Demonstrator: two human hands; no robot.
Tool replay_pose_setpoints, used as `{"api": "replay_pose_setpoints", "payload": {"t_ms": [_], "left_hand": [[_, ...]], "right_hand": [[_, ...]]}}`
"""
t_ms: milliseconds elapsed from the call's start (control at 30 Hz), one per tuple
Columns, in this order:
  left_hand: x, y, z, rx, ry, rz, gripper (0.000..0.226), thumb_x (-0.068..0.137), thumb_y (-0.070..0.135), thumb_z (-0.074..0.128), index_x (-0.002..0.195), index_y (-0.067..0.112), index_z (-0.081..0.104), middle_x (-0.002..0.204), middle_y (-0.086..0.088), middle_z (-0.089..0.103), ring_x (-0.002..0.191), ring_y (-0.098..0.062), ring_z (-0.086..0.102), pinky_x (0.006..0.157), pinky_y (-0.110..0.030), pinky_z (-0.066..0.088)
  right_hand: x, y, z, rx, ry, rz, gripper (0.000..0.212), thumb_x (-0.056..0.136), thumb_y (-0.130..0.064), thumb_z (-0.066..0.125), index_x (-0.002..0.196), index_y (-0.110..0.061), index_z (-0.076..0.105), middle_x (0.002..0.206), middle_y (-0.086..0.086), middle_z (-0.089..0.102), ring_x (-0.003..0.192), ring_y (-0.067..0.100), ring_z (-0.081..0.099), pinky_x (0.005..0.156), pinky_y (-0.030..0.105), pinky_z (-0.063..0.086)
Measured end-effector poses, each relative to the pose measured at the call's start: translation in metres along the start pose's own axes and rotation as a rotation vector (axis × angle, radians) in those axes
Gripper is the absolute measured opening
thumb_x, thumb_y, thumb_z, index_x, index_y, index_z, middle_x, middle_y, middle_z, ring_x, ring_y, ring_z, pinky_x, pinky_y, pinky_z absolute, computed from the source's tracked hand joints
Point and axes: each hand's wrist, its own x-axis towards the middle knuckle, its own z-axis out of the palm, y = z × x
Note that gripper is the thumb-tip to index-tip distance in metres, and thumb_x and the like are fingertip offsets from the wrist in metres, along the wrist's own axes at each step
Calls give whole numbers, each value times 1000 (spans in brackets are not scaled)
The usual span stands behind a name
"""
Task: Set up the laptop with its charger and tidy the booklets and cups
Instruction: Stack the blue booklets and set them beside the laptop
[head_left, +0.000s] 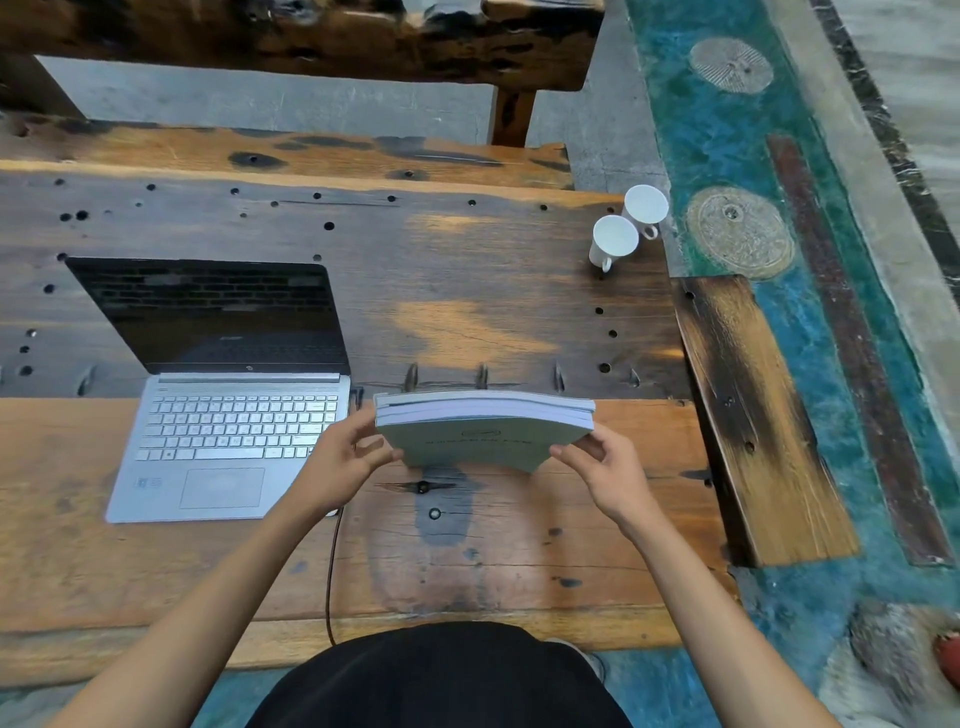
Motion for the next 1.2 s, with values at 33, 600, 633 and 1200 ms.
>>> {"api": "replay_pose_setpoints", "payload": {"t_ms": [33,600,633,1200], "left_hand": [[0,2,0,5,8,9,43,85,-1,74,115,29,67,99,15,72,86,11,61,74,-2,44],[-16,-6,3,-21,41,51,65,84,-2,75,106,59,65,113,29,70,108,6,65,87,-4,47],[-18,-7,3,-8,48,62,68,83,-2,76,105,61,64,111,31,70,106,9,65,85,-3,46],[-22,-21,1,68,-6,112,52,85,21,79,120,53,58,119,33,65,111,9,61,90,-4,43]], "right_hand": [[1,0,0,-5,-1,-4,46,89,-7,74,108,-49,73,115,-14,76,112,7,69,95,20,54],[-12,8,0,-180,21,-77,42,85,-6,80,105,-41,70,105,-32,73,100,-6,68,81,5,49],[-14,8,0,-182,30,-86,40,85,-7,80,105,-41,70,106,-30,74,101,-5,68,79,6,49],[-20,18,0,-194,-39,-3,49,90,-1,74,116,-42,63,113,-32,70,102,-5,69,88,13,54]]}}
